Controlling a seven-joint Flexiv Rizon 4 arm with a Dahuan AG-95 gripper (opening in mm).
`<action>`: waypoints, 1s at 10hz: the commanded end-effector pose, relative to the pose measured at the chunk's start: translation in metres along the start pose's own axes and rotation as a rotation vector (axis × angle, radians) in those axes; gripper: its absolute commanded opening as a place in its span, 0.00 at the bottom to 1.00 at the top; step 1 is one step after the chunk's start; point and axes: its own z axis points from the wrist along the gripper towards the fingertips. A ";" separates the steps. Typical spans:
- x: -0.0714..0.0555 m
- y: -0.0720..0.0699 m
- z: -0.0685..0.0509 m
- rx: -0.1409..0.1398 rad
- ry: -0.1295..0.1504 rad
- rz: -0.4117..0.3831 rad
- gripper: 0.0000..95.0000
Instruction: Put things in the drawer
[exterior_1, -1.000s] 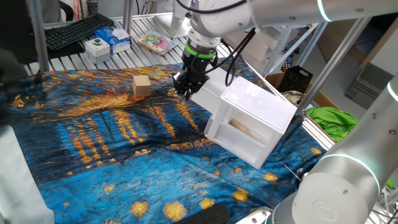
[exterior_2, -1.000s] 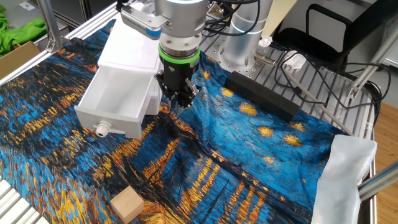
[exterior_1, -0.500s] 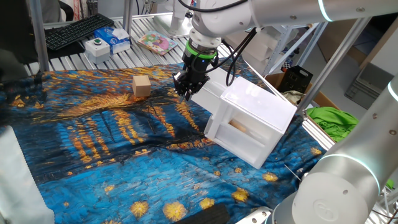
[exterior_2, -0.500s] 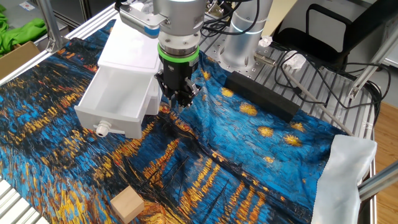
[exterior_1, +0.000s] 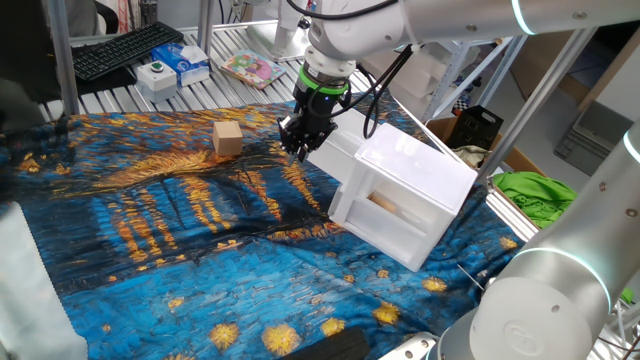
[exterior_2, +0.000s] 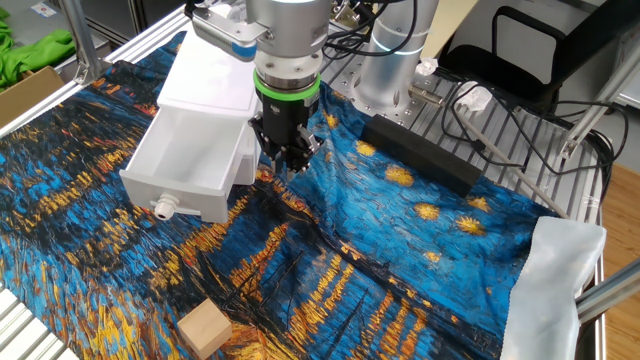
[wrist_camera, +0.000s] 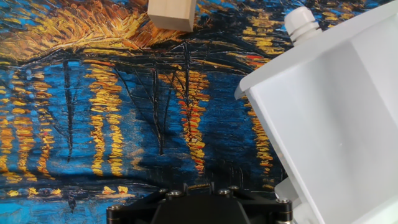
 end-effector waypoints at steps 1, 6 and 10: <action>0.000 0.000 0.000 0.000 0.000 -0.001 0.20; 0.000 0.000 0.000 0.004 -0.002 -0.039 0.00; 0.001 0.001 0.000 -0.002 0.007 -0.028 0.00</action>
